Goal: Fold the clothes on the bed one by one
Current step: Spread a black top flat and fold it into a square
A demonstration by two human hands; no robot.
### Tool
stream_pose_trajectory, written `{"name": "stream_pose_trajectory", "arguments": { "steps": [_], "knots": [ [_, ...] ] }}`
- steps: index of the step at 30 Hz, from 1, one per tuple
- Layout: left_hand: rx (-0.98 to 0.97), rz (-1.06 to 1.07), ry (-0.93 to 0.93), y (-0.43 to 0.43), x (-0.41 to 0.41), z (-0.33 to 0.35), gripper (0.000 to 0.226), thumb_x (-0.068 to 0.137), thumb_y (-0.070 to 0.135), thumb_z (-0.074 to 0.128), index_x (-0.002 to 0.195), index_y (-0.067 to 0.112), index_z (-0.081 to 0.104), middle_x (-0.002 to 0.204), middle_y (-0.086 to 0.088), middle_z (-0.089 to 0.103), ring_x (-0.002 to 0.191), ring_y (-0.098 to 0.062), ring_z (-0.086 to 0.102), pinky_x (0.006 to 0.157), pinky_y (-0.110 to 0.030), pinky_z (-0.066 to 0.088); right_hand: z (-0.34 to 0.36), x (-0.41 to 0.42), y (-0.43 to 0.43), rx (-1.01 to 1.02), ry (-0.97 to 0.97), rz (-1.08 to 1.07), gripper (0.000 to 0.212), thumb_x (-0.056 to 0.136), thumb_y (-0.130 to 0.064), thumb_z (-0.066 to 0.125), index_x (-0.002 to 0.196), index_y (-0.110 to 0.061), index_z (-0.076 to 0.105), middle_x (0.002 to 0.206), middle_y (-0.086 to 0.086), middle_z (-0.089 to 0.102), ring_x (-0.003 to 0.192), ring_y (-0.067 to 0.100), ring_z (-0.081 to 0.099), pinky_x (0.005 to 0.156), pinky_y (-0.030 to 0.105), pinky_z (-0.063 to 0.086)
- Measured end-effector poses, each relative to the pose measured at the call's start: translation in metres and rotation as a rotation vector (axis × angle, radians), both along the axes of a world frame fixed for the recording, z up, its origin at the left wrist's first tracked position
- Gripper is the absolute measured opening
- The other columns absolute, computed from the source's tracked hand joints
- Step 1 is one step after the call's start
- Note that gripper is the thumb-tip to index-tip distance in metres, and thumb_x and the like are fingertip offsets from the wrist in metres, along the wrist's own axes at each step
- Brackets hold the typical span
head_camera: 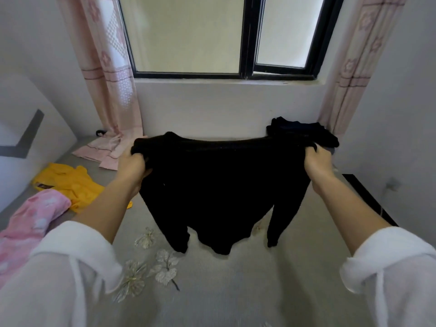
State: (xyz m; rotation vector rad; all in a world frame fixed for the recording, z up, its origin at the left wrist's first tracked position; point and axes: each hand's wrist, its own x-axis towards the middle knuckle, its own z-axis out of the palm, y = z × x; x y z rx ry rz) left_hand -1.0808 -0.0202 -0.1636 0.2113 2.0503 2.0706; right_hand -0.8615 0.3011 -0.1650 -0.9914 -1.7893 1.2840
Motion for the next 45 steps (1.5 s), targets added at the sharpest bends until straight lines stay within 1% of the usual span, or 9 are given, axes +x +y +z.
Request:
{"name": "stream_pose_trajectory", "arguments": {
  "steps": [5,10,14,18,23,32,36,42,45],
  "knots": [
    [-0.179,0.032,0.585,-0.022,0.009,-0.036,0.047,0.083,0.003,0.034,0.121,0.008,0.059,0.125,-0.005,0.059,0.116,-0.013,0.052,0.103,-0.025,0.039,-0.014,0.026,-0.014,0.245,-0.024,0.053,0.037,0.101,-0.023,0.034,0.130,-0.024,0.058,0.126,-0.002,0.058,0.116,0.016,0.051,0.101,0.034,0.041],
    [-0.327,0.074,0.635,-0.066,0.041,-0.106,0.057,0.075,0.006,0.031,0.123,0.010,0.059,0.124,-0.002,0.057,0.118,-0.007,0.048,0.102,-0.010,0.032,-0.072,0.076,-0.044,0.429,-0.187,0.099,0.039,0.099,-0.012,0.042,0.134,-0.023,0.054,0.098,0.011,0.059,0.088,0.021,0.050,0.077,0.030,0.036],
    [-0.584,-0.042,0.511,-0.109,0.084,-0.187,0.056,0.080,-0.008,0.043,0.127,0.018,0.059,0.113,-0.020,0.062,0.109,-0.031,0.056,0.094,-0.036,0.043,-0.144,0.117,-0.070,0.366,-0.377,0.159,0.036,0.098,-0.010,0.046,0.131,-0.017,0.059,0.096,0.026,0.063,0.083,0.033,0.055,0.072,0.028,0.031],
    [-0.866,-0.211,0.367,-0.144,0.128,-0.261,0.053,0.091,-0.001,0.050,0.139,0.019,0.048,0.084,-0.016,0.060,0.075,-0.023,0.056,0.068,-0.033,0.045,-0.224,0.147,-0.101,0.221,-0.687,0.294,0.042,0.098,-0.007,0.044,0.139,-0.017,0.049,0.087,0.016,0.059,0.080,0.029,0.053,0.071,0.033,0.040],
    [-1.126,-0.465,-0.043,-0.176,0.164,-0.343,0.065,0.099,0.016,0.045,0.152,0.026,0.009,0.122,-0.023,0.052,0.111,-0.034,0.049,0.095,-0.035,0.040,-0.310,0.179,-0.135,0.072,-1.159,0.518,0.048,0.104,-0.019,0.031,0.151,-0.020,0.022,0.153,0.015,0.027,0.141,0.029,0.024,0.111,0.034,0.026],
    [-1.145,-0.701,-0.447,-0.201,0.205,-0.408,0.051,0.100,0.015,0.041,0.148,0.017,0.028,0.142,-0.015,0.044,0.116,-0.026,0.052,0.094,-0.027,0.042,-0.378,0.224,-0.189,0.048,-1.647,0.706,0.056,0.102,-0.024,0.030,0.153,-0.028,0.009,0.160,0.004,0.009,0.147,0.027,0.007,0.116,0.044,0.020],
    [-1.239,-0.614,-0.347,-0.179,0.221,-0.417,0.030,0.095,0.016,0.048,0.123,0.012,0.057,0.110,-0.009,0.060,0.089,-0.019,0.060,0.077,-0.030,0.051,-0.391,0.219,-0.201,0.145,-1.544,0.606,0.053,0.095,-0.021,0.041,0.147,-0.024,0.031,0.148,0.004,0.034,0.136,0.022,0.031,0.109,0.034,0.030],
    [-1.185,-0.864,0.052,-0.130,0.258,-0.433,0.066,0.093,0.033,0.052,0.151,0.028,0.021,0.156,0.003,0.017,0.139,-0.023,0.023,0.109,-0.038,0.034,-0.427,0.208,-0.226,0.171,-1.320,0.943,0.066,0.094,-0.026,0.045,0.152,-0.036,0.014,0.161,-0.002,-0.002,0.148,0.020,-0.002,0.117,0.039,0.013],
    [-1.343,-0.993,-0.048,-0.114,0.270,-0.438,0.054,0.096,0.038,0.046,0.147,0.025,0.031,0.149,0.001,0.024,0.132,-0.021,0.028,0.104,-0.037,0.039,-0.439,0.213,-0.226,0.183,-1.338,1.067,0.058,0.092,-0.025,0.047,0.148,-0.032,0.031,0.157,-0.004,0.012,0.143,0.022,0.014,0.113,0.040,0.024]
  ]
}}
